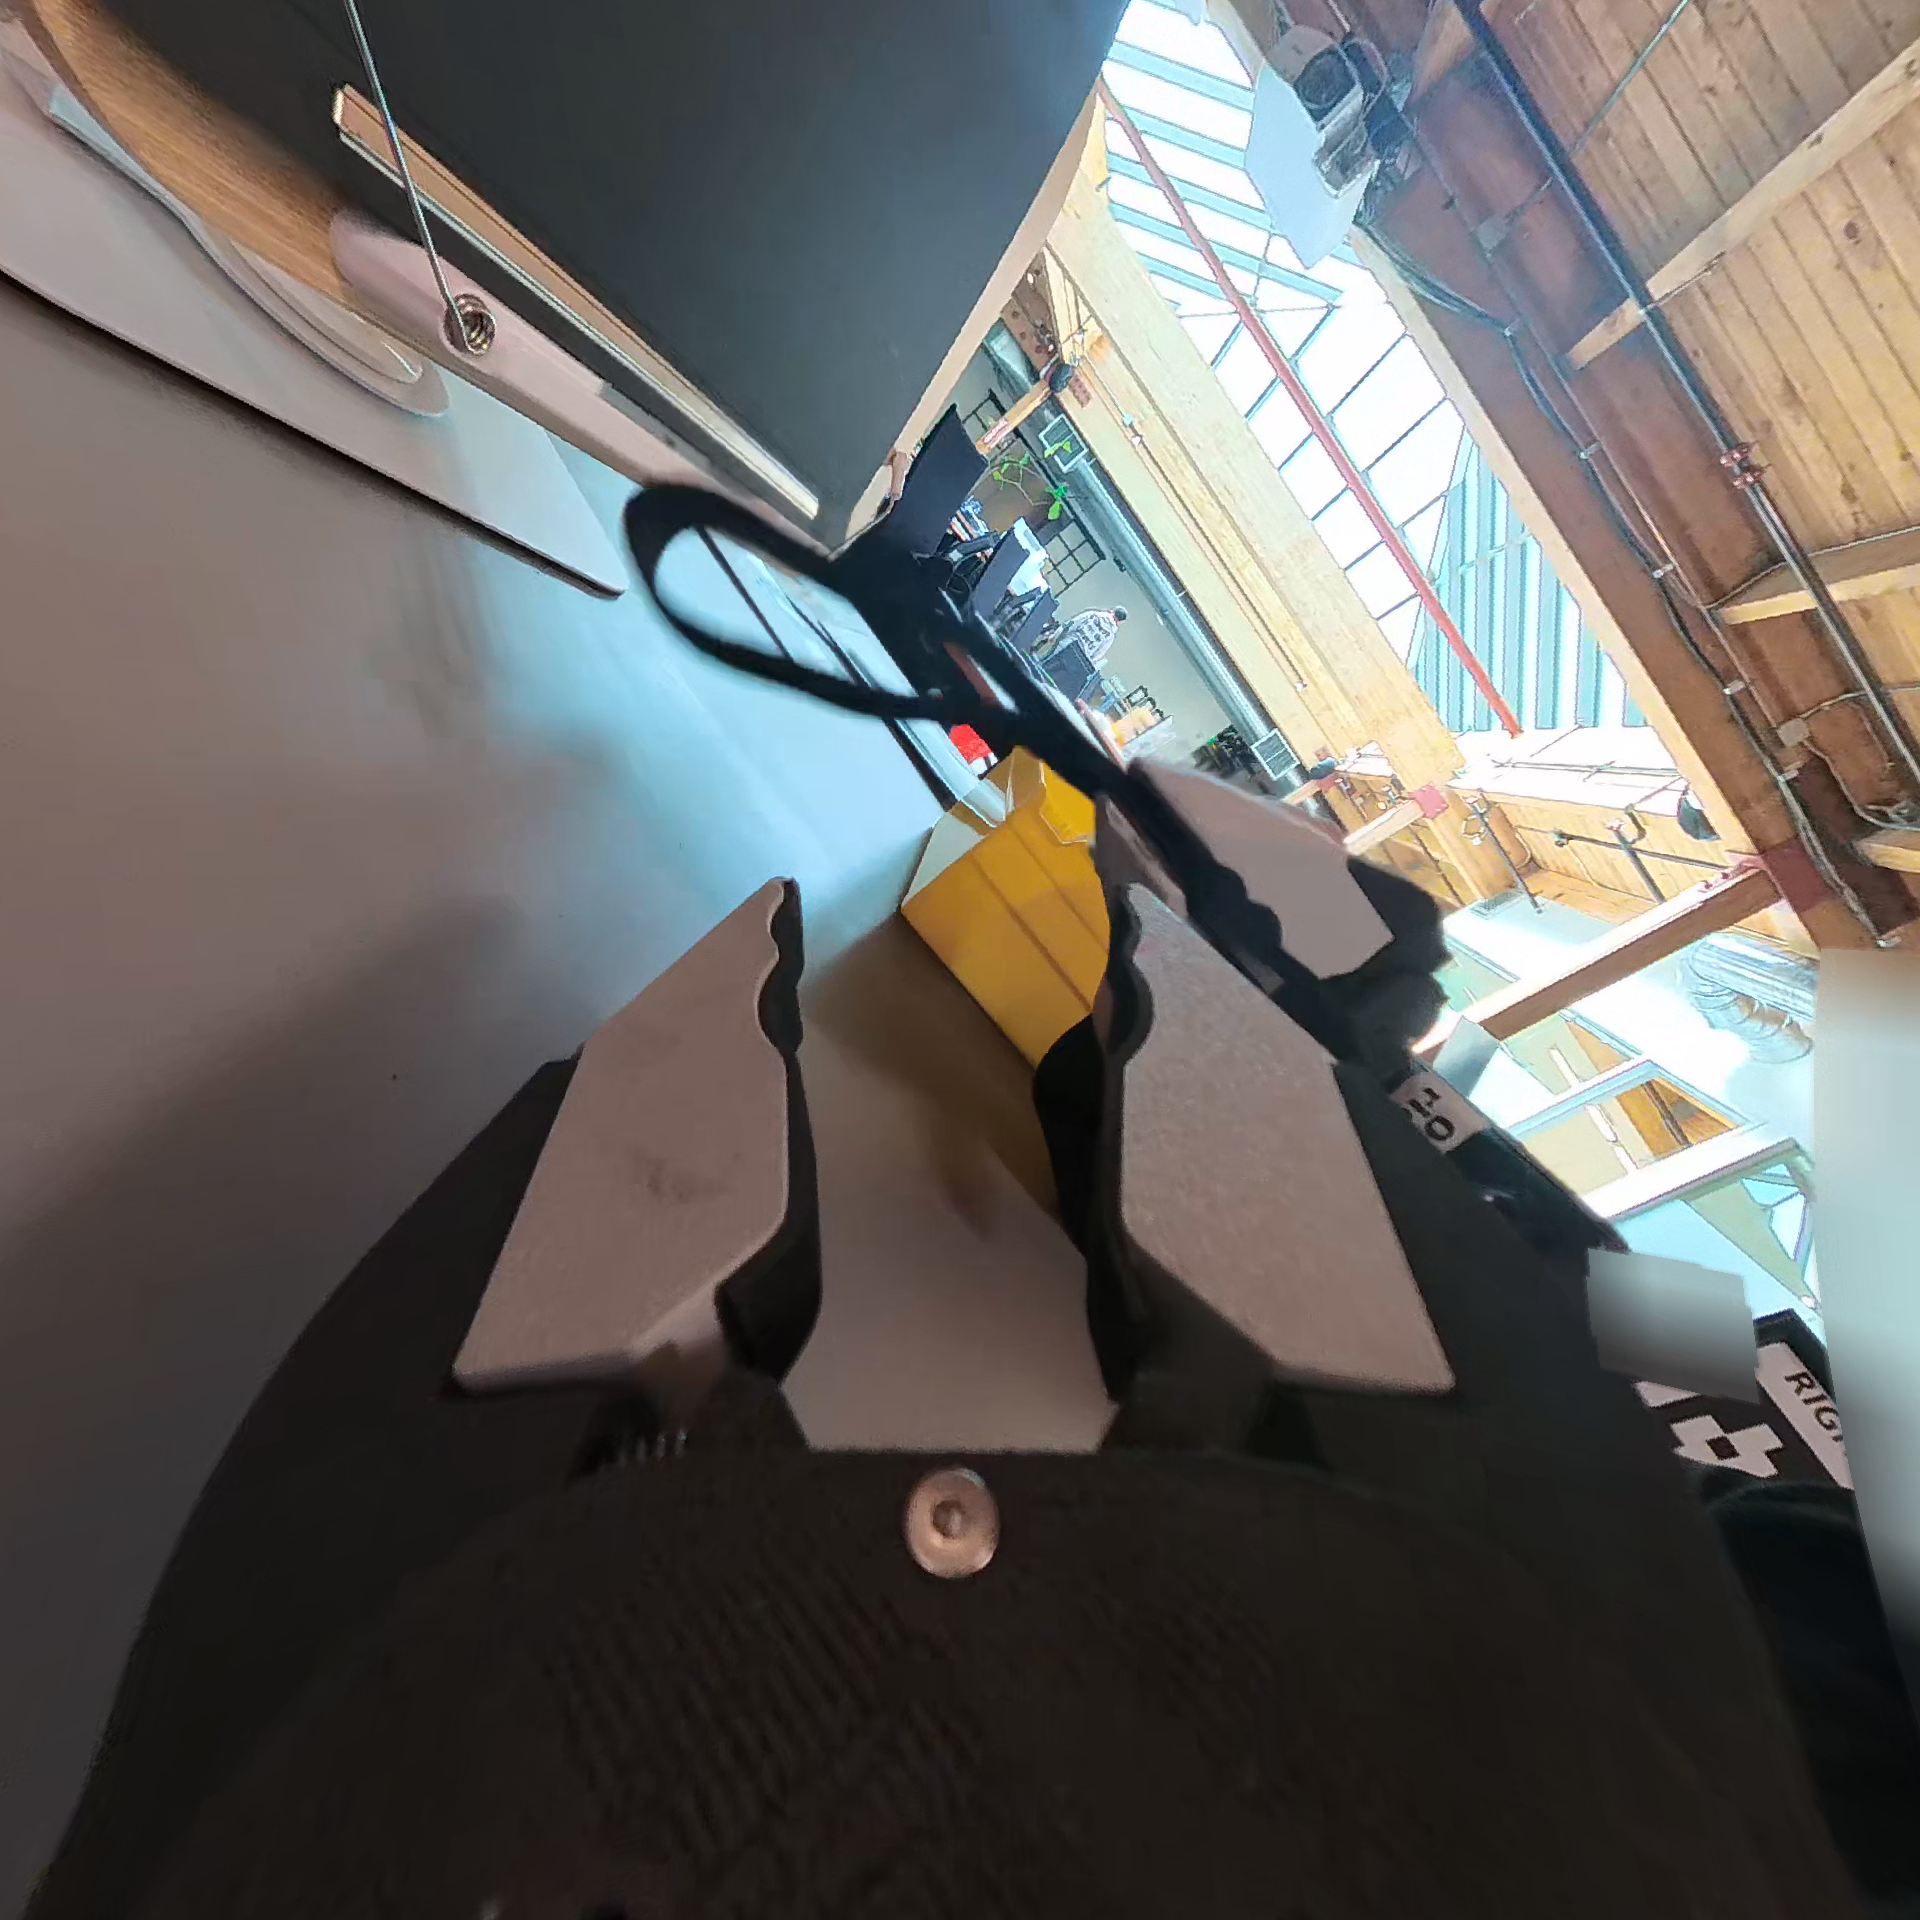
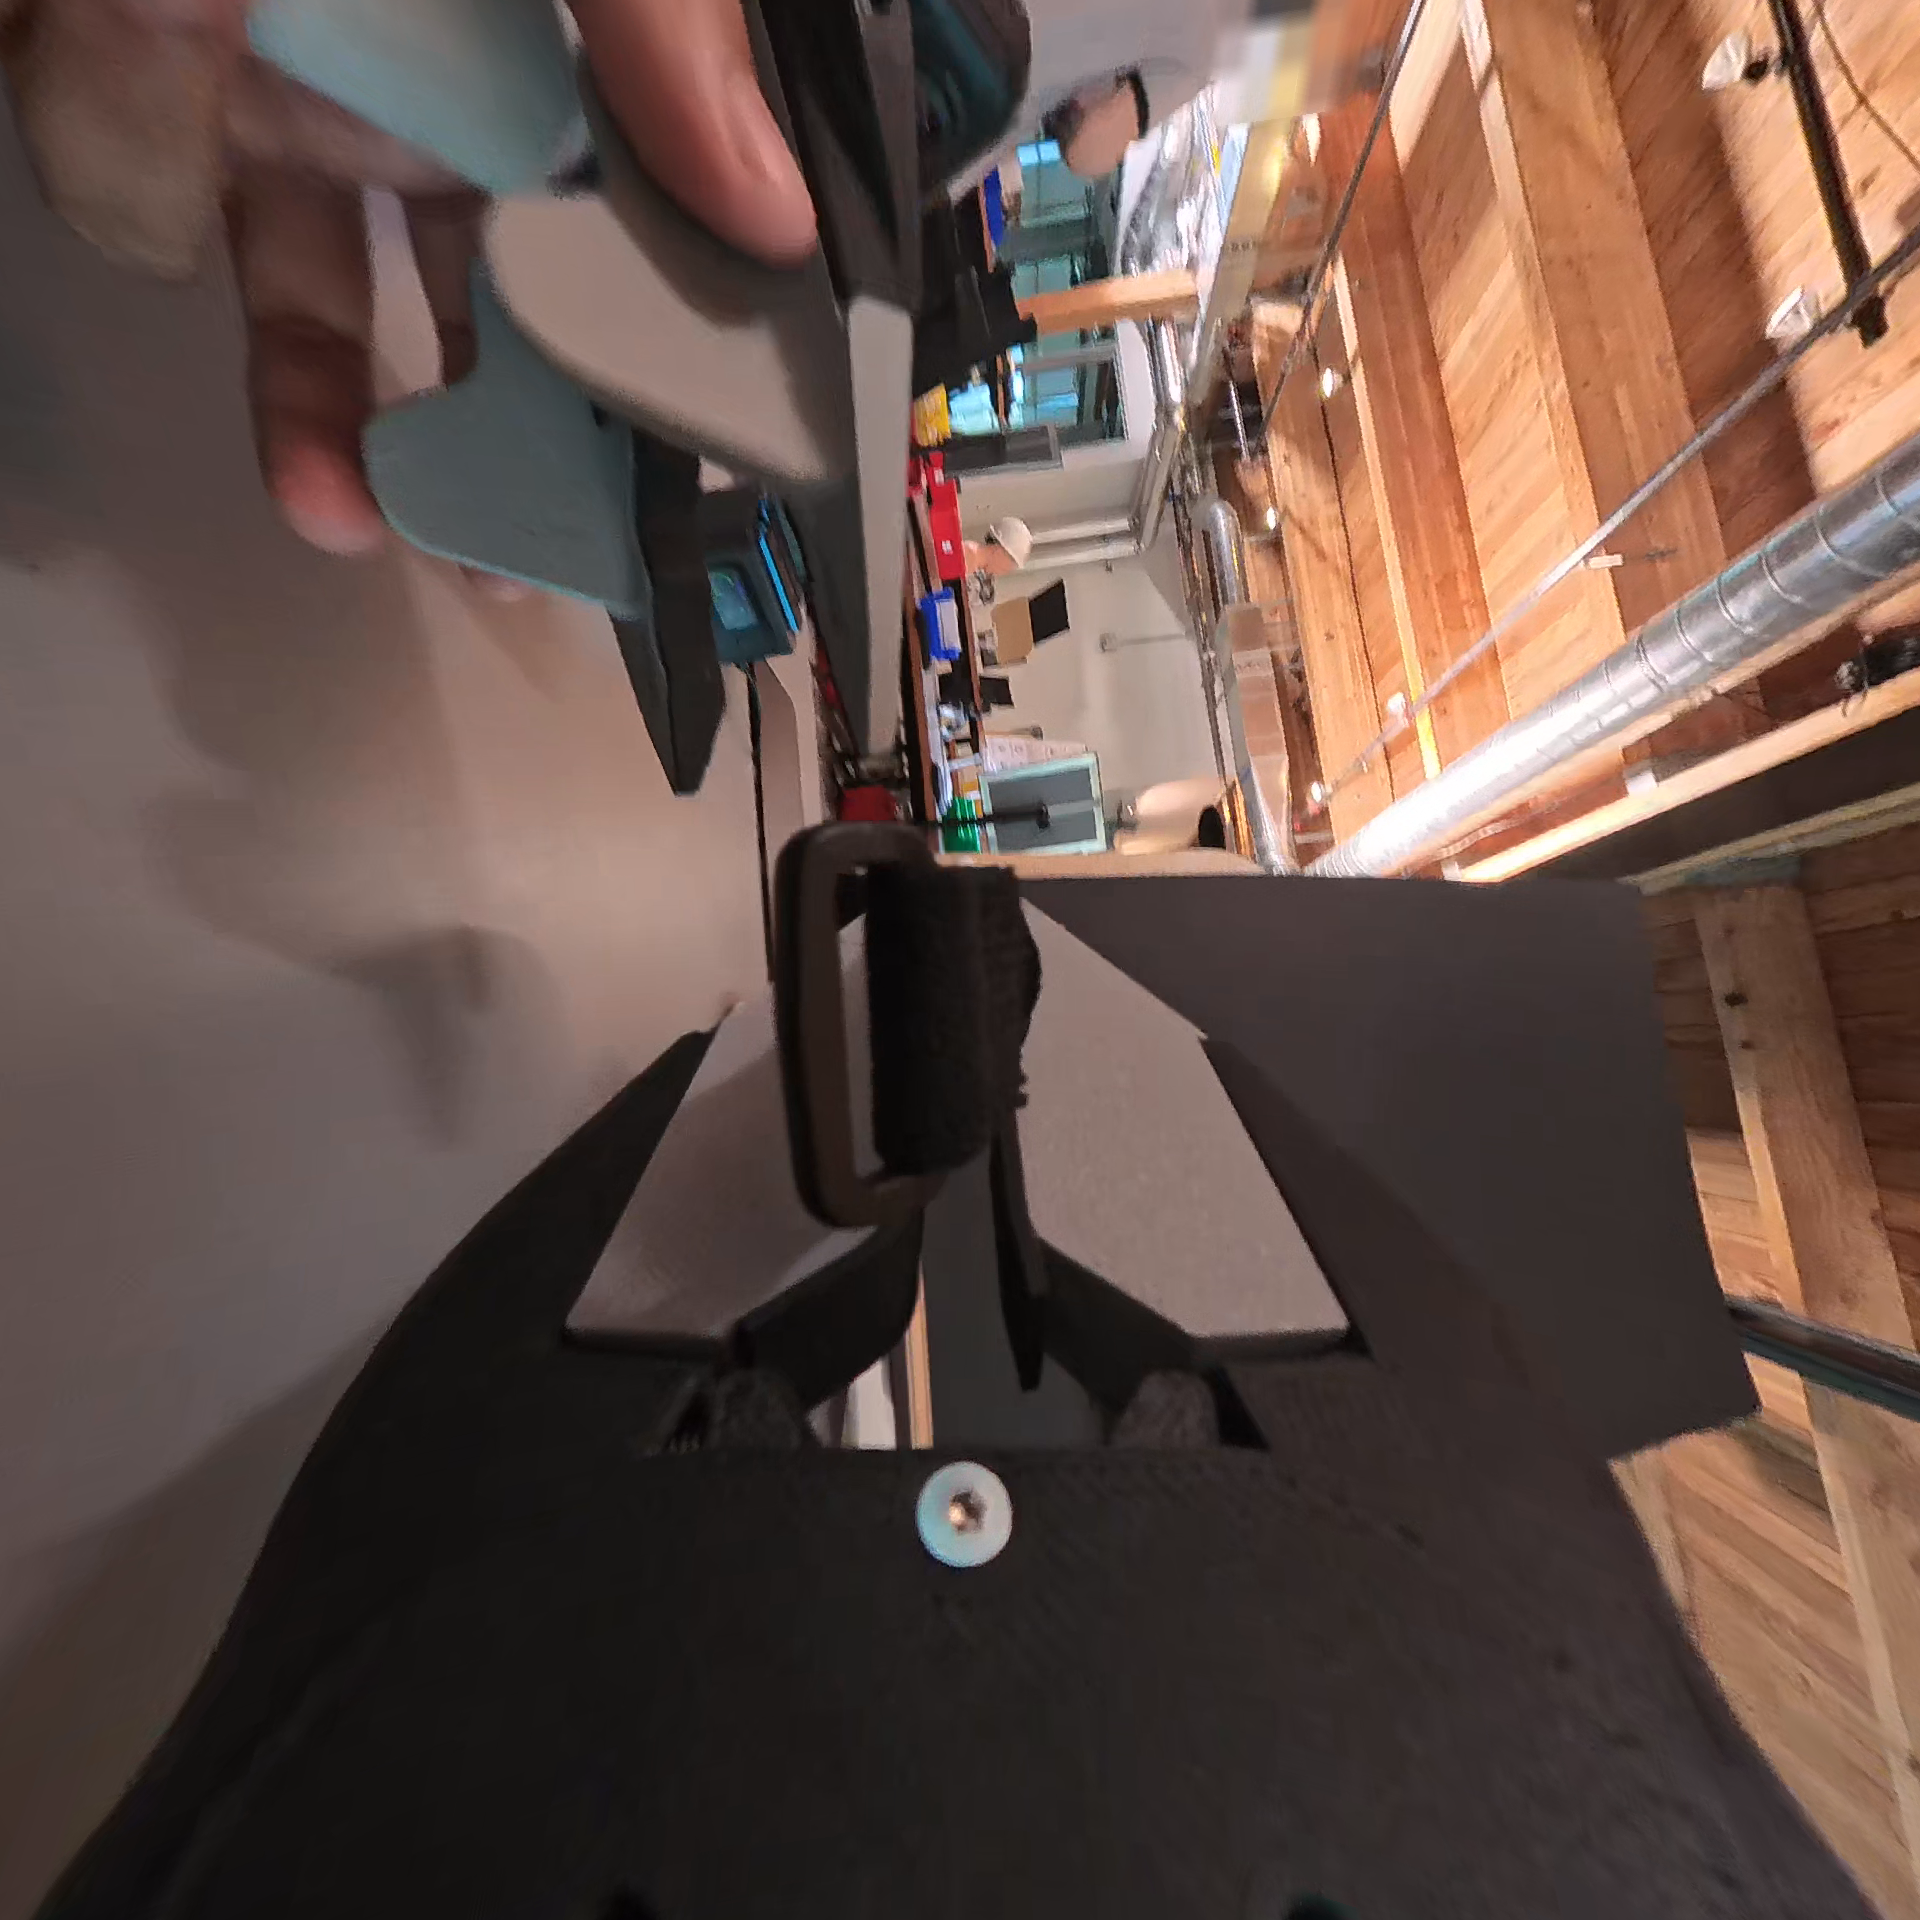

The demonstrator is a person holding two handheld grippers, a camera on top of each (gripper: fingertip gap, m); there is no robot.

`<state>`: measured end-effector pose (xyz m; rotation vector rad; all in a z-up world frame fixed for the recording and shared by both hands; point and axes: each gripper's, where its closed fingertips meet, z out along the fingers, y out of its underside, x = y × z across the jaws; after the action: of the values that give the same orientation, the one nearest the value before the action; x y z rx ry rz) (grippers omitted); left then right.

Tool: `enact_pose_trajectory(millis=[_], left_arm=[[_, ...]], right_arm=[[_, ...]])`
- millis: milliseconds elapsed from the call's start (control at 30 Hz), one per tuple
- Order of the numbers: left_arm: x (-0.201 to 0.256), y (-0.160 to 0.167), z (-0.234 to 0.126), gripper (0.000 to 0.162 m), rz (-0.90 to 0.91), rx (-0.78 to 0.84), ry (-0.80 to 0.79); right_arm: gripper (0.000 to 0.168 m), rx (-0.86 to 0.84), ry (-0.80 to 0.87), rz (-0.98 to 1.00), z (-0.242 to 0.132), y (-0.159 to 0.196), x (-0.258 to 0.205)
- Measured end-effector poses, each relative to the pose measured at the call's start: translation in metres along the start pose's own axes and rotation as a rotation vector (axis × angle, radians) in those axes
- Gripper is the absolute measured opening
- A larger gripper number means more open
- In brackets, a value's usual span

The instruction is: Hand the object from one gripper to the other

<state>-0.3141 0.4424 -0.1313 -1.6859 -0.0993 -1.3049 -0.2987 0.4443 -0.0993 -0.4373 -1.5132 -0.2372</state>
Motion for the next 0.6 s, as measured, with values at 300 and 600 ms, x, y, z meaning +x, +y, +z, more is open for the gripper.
enact_pose_trajectory(millis=[300, 600], left_arm=[[0.003, -0.006, -0.002, 0.056, -0.031, 0.031, 0.028], [-0.006, -0.006, -0.003, 0.028, 0.023, 0.031, -0.031]], right_arm=[[0.001, 0.184, -0.096, 0.048, -0.007, -0.040, -0.015], [0.001, 0.226, -0.173, -0.001, -0.009, -0.056, -0.032]])
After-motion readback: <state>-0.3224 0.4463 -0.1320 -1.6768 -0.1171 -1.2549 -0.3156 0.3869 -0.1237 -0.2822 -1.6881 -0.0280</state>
